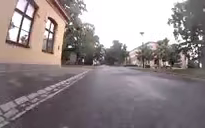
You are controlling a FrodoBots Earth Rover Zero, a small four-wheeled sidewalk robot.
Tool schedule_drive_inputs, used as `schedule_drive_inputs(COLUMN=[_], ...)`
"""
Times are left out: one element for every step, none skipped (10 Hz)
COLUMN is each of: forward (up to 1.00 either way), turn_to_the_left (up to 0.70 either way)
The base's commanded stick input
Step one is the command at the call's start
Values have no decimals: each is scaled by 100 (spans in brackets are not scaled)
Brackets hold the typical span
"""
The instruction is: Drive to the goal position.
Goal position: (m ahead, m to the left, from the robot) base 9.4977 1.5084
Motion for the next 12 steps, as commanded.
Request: schedule_drive_inputs(forward=[70, 70, 70, 70, 70, 70, 70, 70, 70, 70, 70, 70], turn_to_the_left=[0, 0, 0, 0, 0, 0, 0, 0, 0, 0, 0, 0])
